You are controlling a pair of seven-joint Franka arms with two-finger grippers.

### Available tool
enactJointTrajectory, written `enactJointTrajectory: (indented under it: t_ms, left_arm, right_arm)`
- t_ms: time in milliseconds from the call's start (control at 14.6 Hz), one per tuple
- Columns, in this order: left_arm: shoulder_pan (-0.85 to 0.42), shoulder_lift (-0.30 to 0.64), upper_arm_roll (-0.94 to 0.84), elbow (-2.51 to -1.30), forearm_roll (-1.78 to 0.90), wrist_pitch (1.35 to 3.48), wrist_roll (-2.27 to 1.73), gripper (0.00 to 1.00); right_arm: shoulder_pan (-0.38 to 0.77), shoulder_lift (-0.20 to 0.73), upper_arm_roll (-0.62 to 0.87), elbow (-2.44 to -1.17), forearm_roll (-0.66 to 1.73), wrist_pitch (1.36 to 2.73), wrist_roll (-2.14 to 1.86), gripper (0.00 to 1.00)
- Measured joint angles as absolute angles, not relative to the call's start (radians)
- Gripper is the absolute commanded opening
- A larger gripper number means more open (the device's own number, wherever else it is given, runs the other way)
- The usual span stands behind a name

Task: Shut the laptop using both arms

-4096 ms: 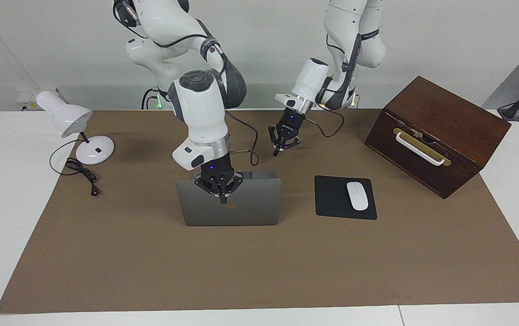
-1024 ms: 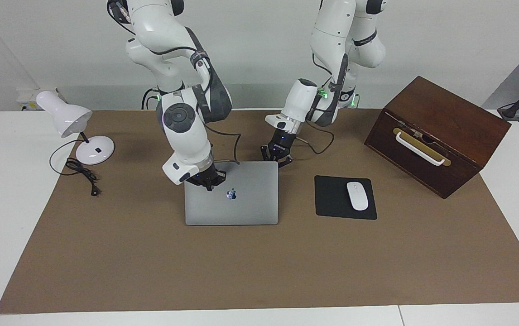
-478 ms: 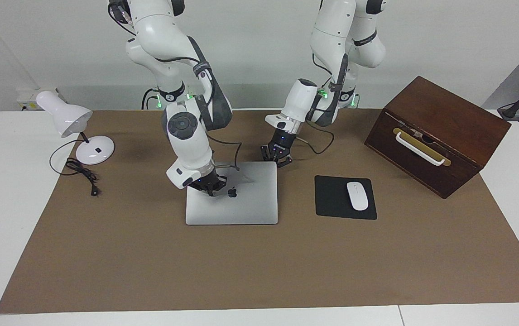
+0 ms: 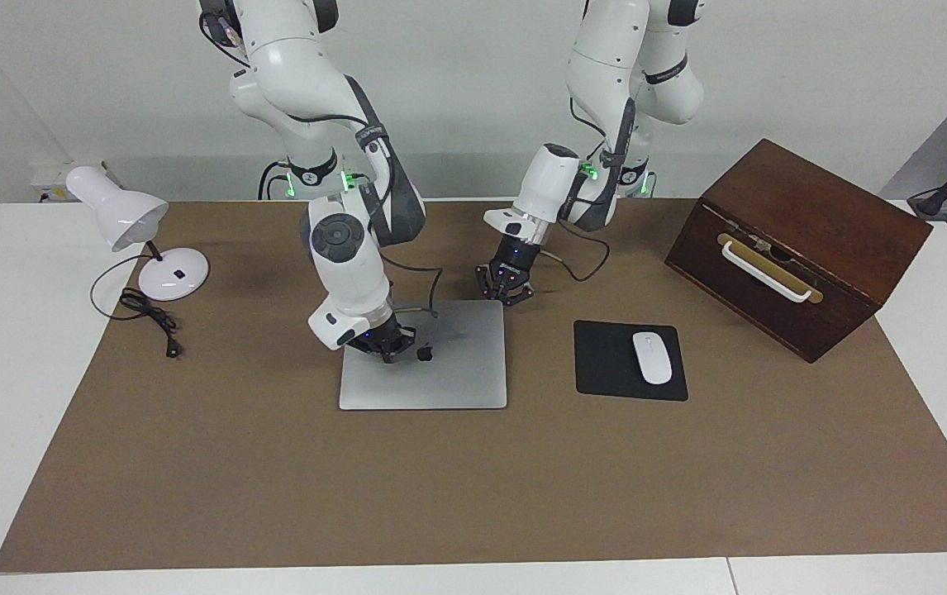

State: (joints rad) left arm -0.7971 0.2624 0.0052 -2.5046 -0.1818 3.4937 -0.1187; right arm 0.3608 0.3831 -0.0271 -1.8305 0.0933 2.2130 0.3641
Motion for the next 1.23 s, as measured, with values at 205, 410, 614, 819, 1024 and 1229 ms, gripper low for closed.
enactJointTrajectory:
  t_ms: [205, 410, 614, 819, 1024, 1229]
  left_arm:
    - [-0.797, 0.262, 0.005, -2.505, -0.182, 3.494, -0.119, 0.00]
    - [-0.797, 0.262, 0.005, -2.505, -0.182, 3.494, -0.119, 0.00]
    - [-0.797, 0.262, 0.005, -2.505, -0.182, 3.494, -0.119, 0.00]
    - [-0.797, 0.262, 0.005, -2.505, -0.182, 3.494, -0.119, 0.00]
    - [-0.797, 0.262, 0.005, -2.505, -0.182, 3.494, -0.119, 0.00]
    - [-0.797, 0.262, 0.005, -2.505, -0.182, 3.494, -0.119, 0.00]
  right_arm:
    - [0.361, 0.383, -0.027, -1.831, 0.093, 2.213, 0.364, 0.00]
    - [0.361, 0.382, -0.027, -1.830, 0.093, 2.210, 0.364, 0.00]
    - [0.357, 0.371, -0.030, -1.801, 0.093, 2.137, 0.363, 0.00]
    - [0.330, 0.331, -0.033, -1.752, 0.093, 2.047, 0.348, 0.00]
    - [0.265, 0.273, -0.036, -1.743, 0.093, 2.004, 0.260, 0.00]
    - [0.174, 0.220, -0.040, -1.738, 0.092, 1.967, 0.122, 0.00]
